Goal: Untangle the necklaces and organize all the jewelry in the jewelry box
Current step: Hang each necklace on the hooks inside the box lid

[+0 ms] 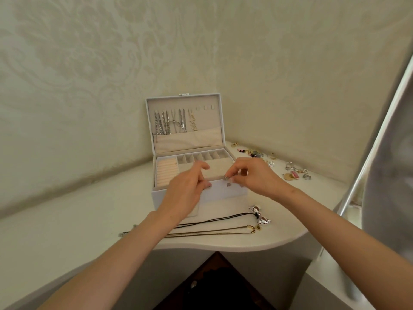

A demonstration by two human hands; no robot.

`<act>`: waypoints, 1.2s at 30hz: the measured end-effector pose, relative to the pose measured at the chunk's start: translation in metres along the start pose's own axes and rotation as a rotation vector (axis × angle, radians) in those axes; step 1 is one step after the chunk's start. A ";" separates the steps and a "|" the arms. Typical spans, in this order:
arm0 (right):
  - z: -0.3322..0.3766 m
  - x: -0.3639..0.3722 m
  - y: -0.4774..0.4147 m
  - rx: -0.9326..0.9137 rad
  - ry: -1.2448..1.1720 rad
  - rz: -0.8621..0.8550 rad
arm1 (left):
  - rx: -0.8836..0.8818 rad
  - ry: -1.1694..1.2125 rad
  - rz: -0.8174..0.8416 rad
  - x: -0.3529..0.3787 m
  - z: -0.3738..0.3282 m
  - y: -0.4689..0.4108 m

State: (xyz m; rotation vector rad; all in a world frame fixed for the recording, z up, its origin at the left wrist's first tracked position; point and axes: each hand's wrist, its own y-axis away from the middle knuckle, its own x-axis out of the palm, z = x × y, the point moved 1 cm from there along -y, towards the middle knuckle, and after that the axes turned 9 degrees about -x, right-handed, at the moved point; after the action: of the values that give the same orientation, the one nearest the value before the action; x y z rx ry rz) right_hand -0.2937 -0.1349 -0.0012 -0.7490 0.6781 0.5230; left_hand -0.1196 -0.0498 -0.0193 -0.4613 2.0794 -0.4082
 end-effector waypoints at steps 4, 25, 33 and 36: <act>0.005 -0.007 -0.008 0.032 -0.118 -0.055 | -0.014 -0.035 -0.135 -0.016 0.004 -0.024; -0.028 0.017 -0.075 0.216 -0.100 -0.020 | -0.227 0.077 -0.287 -0.036 0.012 -0.144; -0.032 0.026 -0.111 0.139 -0.100 0.014 | -0.241 0.072 -0.197 0.005 0.039 -0.140; -0.034 0.035 -0.128 0.129 -0.210 -0.063 | -0.234 0.092 -0.220 0.014 0.047 -0.141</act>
State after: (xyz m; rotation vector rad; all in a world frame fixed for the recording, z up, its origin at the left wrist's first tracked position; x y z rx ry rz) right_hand -0.2003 -0.2345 0.0117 -0.5831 0.4862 0.4873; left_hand -0.0630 -0.1853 0.0110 -0.8294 2.1834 -0.3189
